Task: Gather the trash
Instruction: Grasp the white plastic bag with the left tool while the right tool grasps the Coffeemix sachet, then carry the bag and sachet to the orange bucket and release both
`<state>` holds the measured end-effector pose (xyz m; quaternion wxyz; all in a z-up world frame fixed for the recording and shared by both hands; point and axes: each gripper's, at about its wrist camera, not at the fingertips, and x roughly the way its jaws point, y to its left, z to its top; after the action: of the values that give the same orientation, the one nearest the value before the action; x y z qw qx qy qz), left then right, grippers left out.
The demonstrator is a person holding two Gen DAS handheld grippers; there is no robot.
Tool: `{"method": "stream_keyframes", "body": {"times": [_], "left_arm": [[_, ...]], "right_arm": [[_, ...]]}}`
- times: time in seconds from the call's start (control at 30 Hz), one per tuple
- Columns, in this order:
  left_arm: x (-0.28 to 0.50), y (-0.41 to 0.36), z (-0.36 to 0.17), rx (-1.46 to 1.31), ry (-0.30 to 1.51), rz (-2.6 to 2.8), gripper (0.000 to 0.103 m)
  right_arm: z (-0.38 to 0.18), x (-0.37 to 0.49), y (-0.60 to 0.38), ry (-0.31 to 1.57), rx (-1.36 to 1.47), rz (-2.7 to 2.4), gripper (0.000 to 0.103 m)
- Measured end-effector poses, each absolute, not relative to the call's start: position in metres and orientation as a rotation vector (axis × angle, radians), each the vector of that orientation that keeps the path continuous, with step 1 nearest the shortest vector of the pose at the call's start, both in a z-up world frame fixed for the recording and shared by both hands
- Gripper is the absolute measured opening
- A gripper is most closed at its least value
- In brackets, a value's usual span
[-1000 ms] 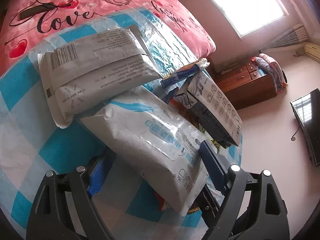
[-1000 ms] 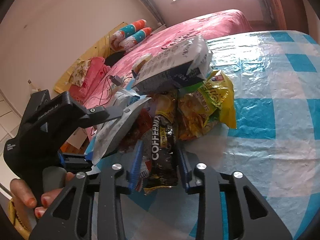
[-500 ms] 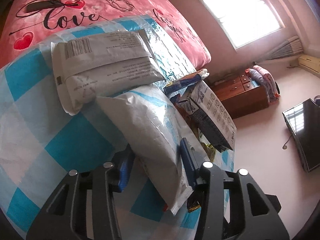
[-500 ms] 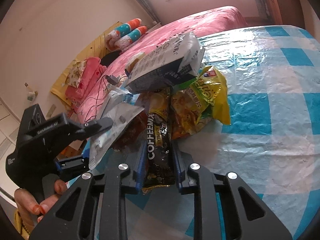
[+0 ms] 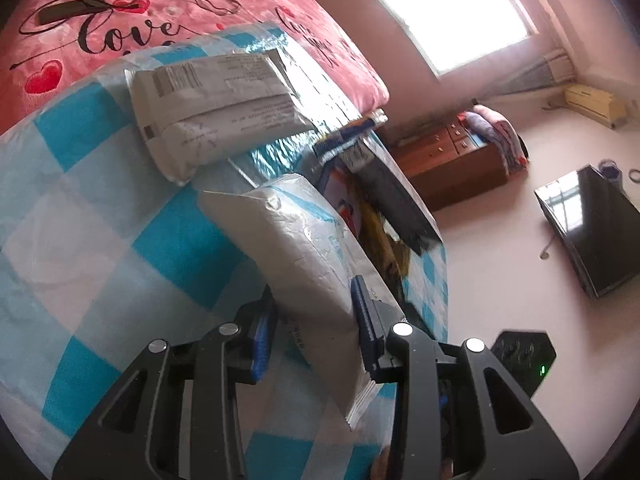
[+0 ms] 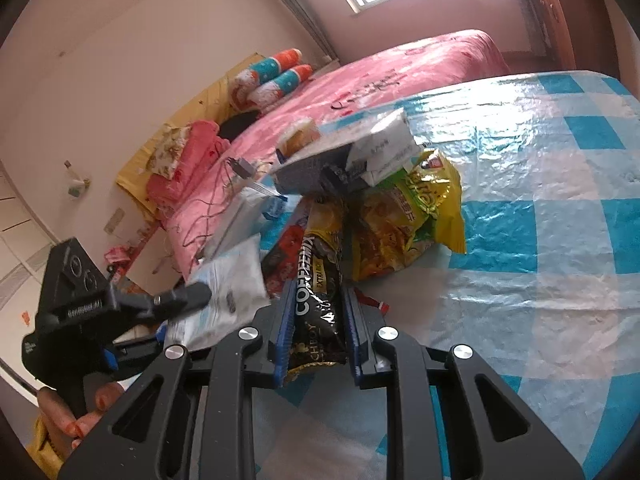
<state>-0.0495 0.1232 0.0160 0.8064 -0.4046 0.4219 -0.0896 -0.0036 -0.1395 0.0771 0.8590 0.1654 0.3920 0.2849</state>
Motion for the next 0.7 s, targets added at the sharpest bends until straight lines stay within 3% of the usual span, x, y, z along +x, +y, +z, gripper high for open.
{"method": "stream_keyframes", "body": {"times": [0.2, 0.5, 0.63, 0.7], "left_arm": [[-0.073, 0.134, 0.02, -0.832, 0.92, -0.251, 0.037], [-0.101, 0.139, 0.031, -0.488, 1.007, -0.264, 0.037], [-0.1, 0.144, 0.017, -0.473, 1.041, -0.265, 0.038], [-0.098, 0.144, 0.011, -0.474, 1.047, -0.255, 0.04]], "right_arm": [[0.077, -0.011, -0.143, 0.841, 0.354, 0.611, 0.024], [0.076, -0.028, -0.139, 0.881, 0.261, 0.571, 0.024], [0.074, -0.031, -0.129, 0.884, 0.2, 0.535, 0.03], [0.074, -0.029, -0.126, 0.88, 0.193, 0.515, 0.041]]}}
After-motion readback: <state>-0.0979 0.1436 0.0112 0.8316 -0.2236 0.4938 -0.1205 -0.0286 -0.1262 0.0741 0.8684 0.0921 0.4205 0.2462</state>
